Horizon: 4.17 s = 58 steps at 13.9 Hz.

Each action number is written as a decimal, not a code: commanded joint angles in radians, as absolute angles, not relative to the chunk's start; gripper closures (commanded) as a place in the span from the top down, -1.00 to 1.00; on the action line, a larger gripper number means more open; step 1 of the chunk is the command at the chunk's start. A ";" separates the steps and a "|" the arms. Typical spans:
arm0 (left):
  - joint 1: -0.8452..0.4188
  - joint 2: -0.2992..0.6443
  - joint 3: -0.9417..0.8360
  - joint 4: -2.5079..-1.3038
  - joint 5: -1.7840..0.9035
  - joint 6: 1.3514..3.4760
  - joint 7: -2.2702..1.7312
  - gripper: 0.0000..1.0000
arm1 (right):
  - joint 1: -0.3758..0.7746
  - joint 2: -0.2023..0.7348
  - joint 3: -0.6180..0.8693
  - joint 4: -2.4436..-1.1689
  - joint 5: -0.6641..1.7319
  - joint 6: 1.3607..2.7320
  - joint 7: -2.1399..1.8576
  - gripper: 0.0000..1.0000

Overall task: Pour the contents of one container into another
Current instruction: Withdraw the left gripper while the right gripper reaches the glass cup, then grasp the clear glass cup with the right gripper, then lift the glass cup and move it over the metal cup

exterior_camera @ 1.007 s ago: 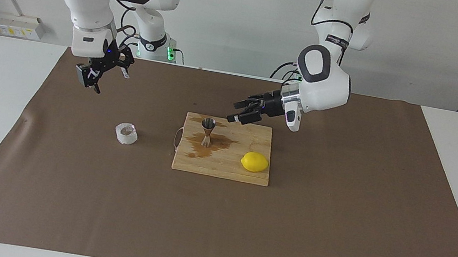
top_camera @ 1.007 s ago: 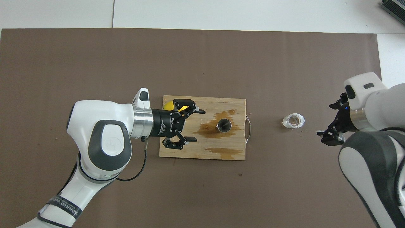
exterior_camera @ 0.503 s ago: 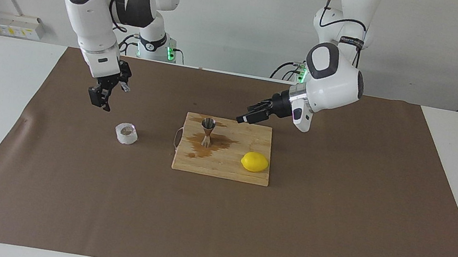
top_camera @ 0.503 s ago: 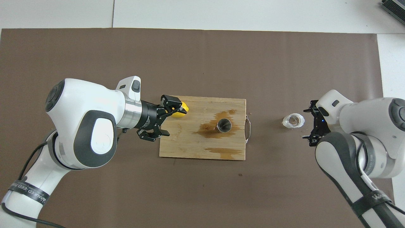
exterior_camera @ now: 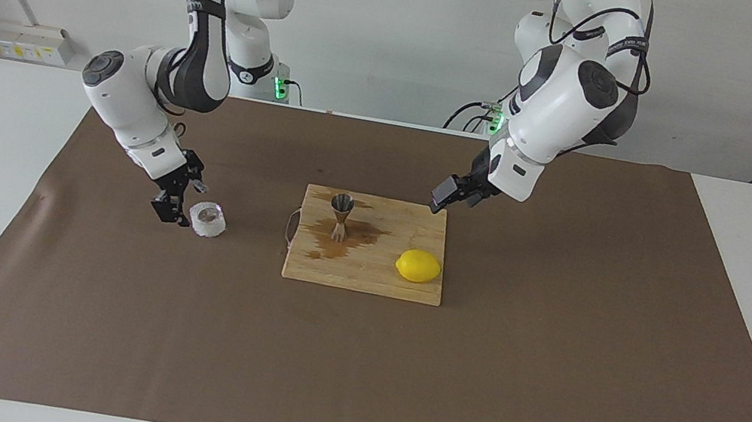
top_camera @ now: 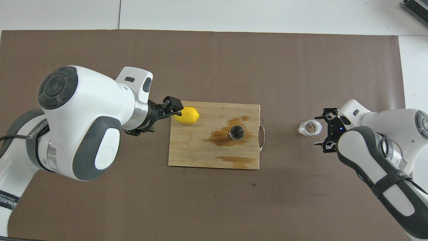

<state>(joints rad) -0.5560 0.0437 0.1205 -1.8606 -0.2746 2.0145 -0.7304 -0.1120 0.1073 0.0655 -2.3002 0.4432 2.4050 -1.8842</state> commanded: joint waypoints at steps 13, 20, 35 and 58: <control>-0.221 -0.081 0.103 -1.809 -0.003 1.729 -0.379 1.00 | -0.083 0.120 0.077 -2.319 0.575 2.476 -1.914 -1.00; -0.064 -0.081 -0.020 -1.732 -0.008 1.626 -0.336 1.00 | -0.049 0.094 0.098 -2.278 0.598 2.451 -1.870 -1.00; 0.007 -0.074 -0.081 -1.707 -0.002 1.626 -0.242 1.00 | 0.015 0.006 0.184 -2.188 0.490 2.375 -1.499 -1.00; 0.071 -0.075 -0.124 -1.643 -0.012 1.565 0.012 1.00 | 0.282 -0.025 0.186 -2.089 -0.179 2.261 -1.066 -1.00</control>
